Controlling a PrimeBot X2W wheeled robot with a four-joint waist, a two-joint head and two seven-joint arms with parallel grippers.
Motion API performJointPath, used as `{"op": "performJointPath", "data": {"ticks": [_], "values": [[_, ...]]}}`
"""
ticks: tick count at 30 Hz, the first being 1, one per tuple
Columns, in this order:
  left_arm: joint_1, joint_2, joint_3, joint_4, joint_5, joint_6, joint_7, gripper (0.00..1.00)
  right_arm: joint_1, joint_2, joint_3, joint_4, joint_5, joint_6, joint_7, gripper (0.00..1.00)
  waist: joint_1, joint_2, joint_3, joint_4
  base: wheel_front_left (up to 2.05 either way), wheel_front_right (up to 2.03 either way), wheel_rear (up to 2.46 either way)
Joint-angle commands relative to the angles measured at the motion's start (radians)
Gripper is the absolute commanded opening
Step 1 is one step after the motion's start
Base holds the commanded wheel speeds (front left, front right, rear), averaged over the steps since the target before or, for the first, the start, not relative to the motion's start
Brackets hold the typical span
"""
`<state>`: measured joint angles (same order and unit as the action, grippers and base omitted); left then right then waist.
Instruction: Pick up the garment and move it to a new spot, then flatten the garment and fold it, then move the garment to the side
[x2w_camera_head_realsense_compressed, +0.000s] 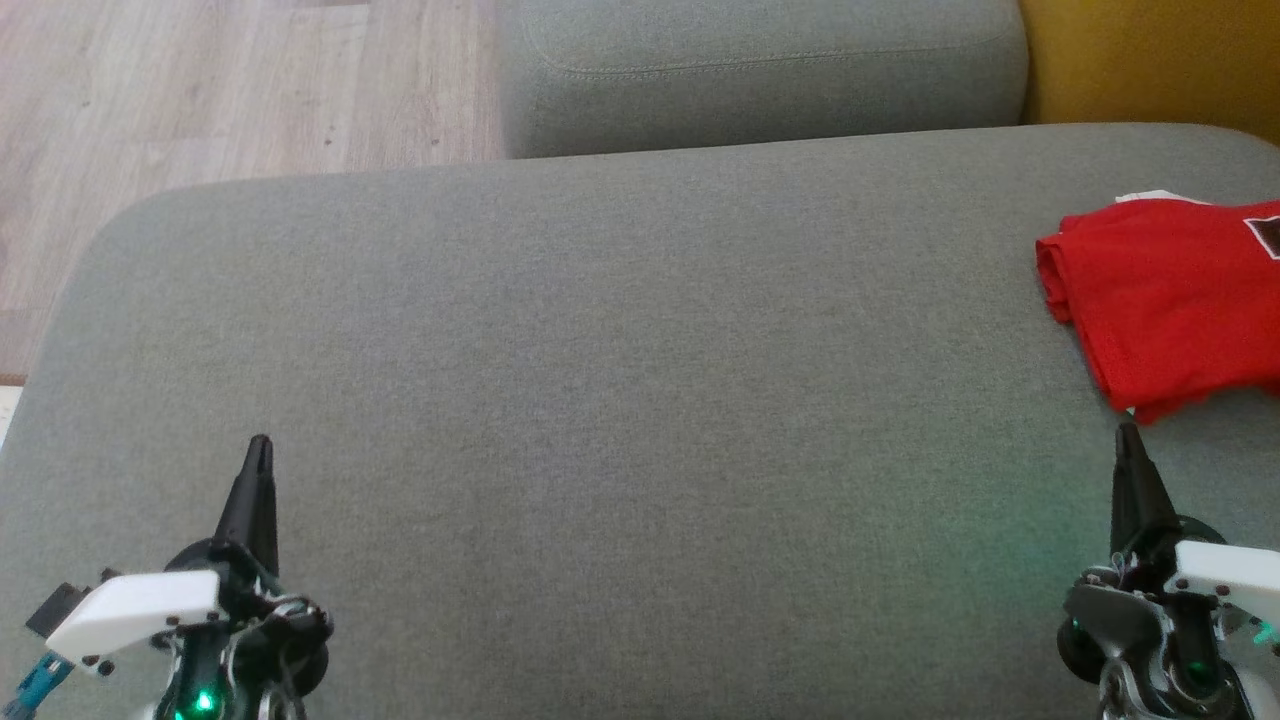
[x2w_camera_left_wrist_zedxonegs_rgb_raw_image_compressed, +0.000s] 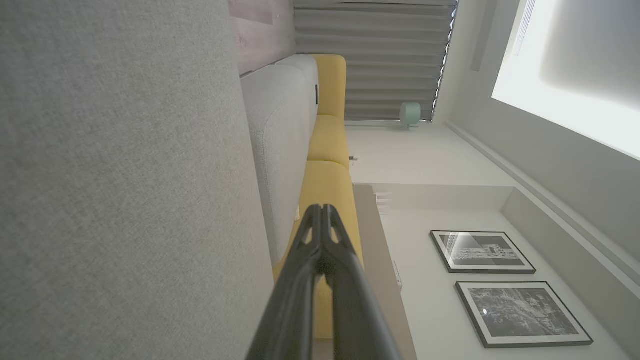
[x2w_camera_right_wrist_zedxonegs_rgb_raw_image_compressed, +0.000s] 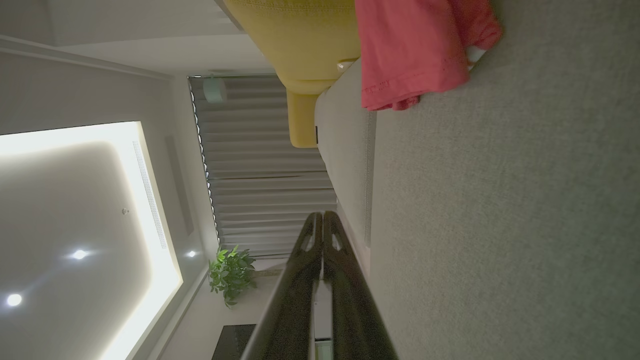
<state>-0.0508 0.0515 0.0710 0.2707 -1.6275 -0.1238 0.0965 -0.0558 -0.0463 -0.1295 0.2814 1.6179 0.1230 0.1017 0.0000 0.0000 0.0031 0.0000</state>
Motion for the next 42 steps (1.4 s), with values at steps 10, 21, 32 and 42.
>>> {"op": "performJointPath", "data": {"ticks": [10,21,32,42], "values": [[-0.056,0.005,0.035,-0.026,0.012,-0.007,0.010,0.00,-0.052,-0.007,0.019,-0.037,-0.006,0.008,0.009,0.00,0.0000,0.0000,0.000,0.000,0.00,0.00,0.00],[-0.057,0.004,0.036,-0.026,0.013,-0.007,0.011,0.00,-0.052,-0.007,0.018,-0.037,-0.007,0.008,0.009,0.00,0.0000,0.0000,0.000,0.000,0.00,0.00,0.00],[-0.057,0.003,0.037,-0.026,0.014,-0.007,0.012,0.00,-0.052,-0.006,0.018,-0.037,-0.008,0.008,0.010,0.00,0.0000,0.0000,0.000,0.000,0.00,0.00,0.00],[-0.057,0.003,0.038,-0.026,0.015,-0.007,0.013,0.00,-0.052,-0.006,0.017,-0.037,-0.008,0.008,0.010,0.00,0.0000,0.0000,0.000,0.000,0.00,0.00,0.00]]}}
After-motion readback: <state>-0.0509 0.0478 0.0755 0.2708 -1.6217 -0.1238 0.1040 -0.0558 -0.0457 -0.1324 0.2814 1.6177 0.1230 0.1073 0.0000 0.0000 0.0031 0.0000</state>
